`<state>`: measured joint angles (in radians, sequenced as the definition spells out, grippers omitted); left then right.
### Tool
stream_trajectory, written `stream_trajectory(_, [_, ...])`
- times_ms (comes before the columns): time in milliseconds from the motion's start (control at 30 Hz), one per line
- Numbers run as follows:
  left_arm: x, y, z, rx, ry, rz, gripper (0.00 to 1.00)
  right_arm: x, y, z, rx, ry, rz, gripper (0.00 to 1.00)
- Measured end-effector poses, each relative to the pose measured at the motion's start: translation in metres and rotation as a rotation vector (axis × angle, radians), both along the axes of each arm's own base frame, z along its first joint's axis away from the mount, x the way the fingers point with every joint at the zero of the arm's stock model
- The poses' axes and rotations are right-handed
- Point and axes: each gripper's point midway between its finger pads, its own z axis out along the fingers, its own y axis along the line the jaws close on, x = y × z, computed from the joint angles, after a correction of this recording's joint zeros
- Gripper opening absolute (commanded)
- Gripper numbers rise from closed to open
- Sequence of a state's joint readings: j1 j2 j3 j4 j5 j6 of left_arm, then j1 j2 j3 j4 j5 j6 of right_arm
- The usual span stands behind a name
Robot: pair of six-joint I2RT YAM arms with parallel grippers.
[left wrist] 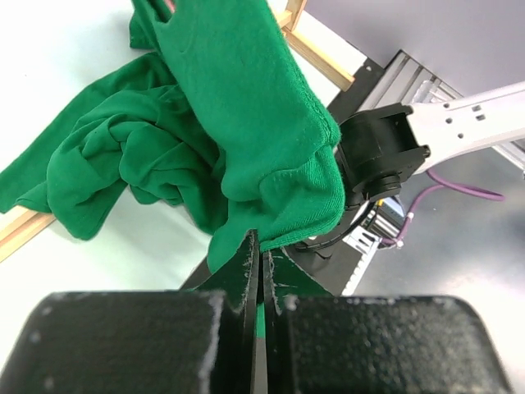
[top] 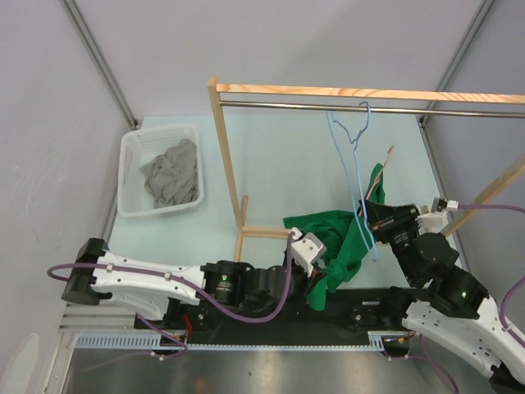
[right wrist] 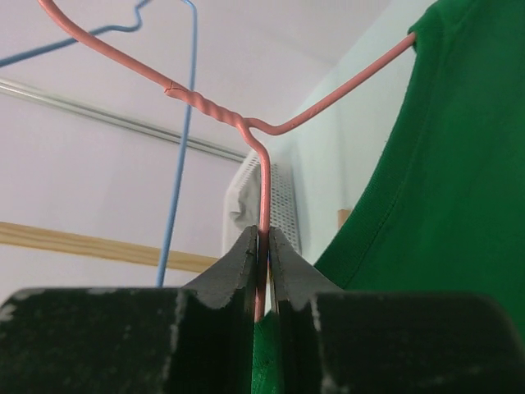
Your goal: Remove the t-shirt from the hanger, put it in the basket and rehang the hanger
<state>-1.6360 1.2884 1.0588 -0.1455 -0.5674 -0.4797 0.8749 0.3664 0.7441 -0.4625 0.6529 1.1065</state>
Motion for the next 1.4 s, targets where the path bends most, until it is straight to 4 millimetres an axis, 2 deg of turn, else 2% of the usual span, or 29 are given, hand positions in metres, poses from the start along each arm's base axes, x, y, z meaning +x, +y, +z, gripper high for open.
stream_trajectory(133, [-0.001,0.006,-0.003,-0.001,0.016,0.002,0.00,-0.002,-0.001,0.005,0.052,-0.043,0.008,0.10])
stream_trajectory(167, [-0.001,0.009,-0.005,0.002,0.018,0.003,0.00,-0.002,-0.001,0.005,0.063,-0.049,0.007,0.00])
stream_trajectory(300, [-0.001,0.020,-0.012,0.013,0.036,0.011,0.00,-0.002,-0.003,0.002,0.107,-0.038,-0.010,0.00])
stream_trajectory(567, [0.000,0.044,-0.021,0.006,0.089,0.040,0.00,0.005,-0.025,-0.012,0.141,0.010,-0.146,0.00])
stream_trajectory(733, [0.002,0.074,-0.042,0.020,0.137,0.083,0.00,0.014,-0.038,-0.024,0.099,0.051,-0.258,0.00])
stream_trajectory(833, [0.005,0.101,-0.057,0.014,0.181,0.133,0.00,0.020,-0.046,-0.032,0.080,0.078,-0.335,0.00])
stream_trajectory(967, [0.009,0.131,-0.067,-0.024,0.228,0.181,0.00,0.023,-0.054,-0.040,0.088,0.103,-0.399,0.00])
stream_trajectory(1033, [0.009,0.138,-0.069,-0.045,0.248,0.189,0.00,0.024,-0.057,-0.044,0.100,0.115,-0.417,0.00])
stream_trajectory(1133, [0.006,0.138,-0.069,-0.076,0.264,0.165,0.00,0.026,-0.059,-0.051,0.127,0.143,-0.448,0.00])
stream_trajectory(1200, [-0.001,0.130,-0.067,-0.093,0.272,0.115,0.00,0.028,-0.060,-0.054,0.138,0.154,-0.465,0.00])
stream_trajectory(1333, [-0.014,0.104,-0.057,-0.093,0.237,0.010,0.00,0.033,-0.058,-0.049,0.129,0.137,-0.466,0.00])
stream_trajectory(1400, [-0.013,0.087,-0.039,-0.081,0.188,-0.009,0.00,0.034,-0.057,-0.048,0.119,0.130,-0.463,0.00])
